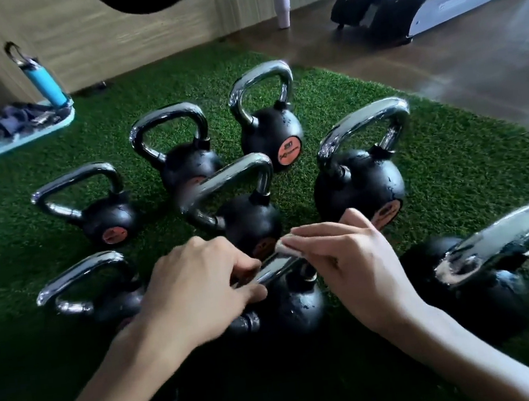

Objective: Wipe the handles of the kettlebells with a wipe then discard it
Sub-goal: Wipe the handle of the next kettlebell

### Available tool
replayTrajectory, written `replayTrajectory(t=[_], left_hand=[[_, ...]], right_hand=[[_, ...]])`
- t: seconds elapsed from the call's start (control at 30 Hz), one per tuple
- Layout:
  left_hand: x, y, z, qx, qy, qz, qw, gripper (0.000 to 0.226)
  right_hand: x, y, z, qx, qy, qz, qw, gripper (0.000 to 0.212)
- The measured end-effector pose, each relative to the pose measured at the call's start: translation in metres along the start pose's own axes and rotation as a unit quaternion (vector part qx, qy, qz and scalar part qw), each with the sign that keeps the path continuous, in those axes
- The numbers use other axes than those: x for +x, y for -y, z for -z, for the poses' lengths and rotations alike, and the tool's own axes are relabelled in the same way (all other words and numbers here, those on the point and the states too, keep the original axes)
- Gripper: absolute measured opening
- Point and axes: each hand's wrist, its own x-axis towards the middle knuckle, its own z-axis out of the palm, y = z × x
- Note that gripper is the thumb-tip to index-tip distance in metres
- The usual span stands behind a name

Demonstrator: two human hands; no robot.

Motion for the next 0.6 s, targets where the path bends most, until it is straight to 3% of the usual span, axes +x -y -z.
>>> replayTrajectory(t=[0.13, 0.3, 0.37, 0.43, 0.5, 0.6], left_hand=[[-0.019, 0.000, -0.002, 0.015, -0.039, 0.012, 0.999, 0.041], [-0.039, 0.009, -0.005, -0.007, -0.046, 0.039, 0.998, 0.036], [-0.046, 0.013, -0.006, -0.024, -0.041, 0.054, 0.997, 0.034], [-0.051, 0.019, -0.008, -0.040, -0.038, 0.065, 0.996, 0.033], [-0.053, 0.024, -0.011, -0.051, -0.045, 0.061, 0.996, 0.032], [-0.053, 0.029, -0.016, -0.068, -0.056, 0.058, 0.994, 0.030]], right_hand=[[-0.017, -0.006, -0.009, 0.085, -0.065, -0.117, 0.987, 0.018], [-0.011, 0.012, -0.011, 0.086, -0.035, -0.044, 0.995, 0.019], [-0.012, 0.008, -0.011, 0.088, -0.035, -0.082, 0.992, 0.017], [-0.021, -0.002, -0.014, 0.183, -0.003, -0.204, 0.962, 0.017], [-0.027, -0.009, -0.018, 0.300, 0.058, -0.297, 0.904, 0.021], [-0.028, -0.013, -0.021, 0.312, 0.058, -0.303, 0.899, 0.024]])
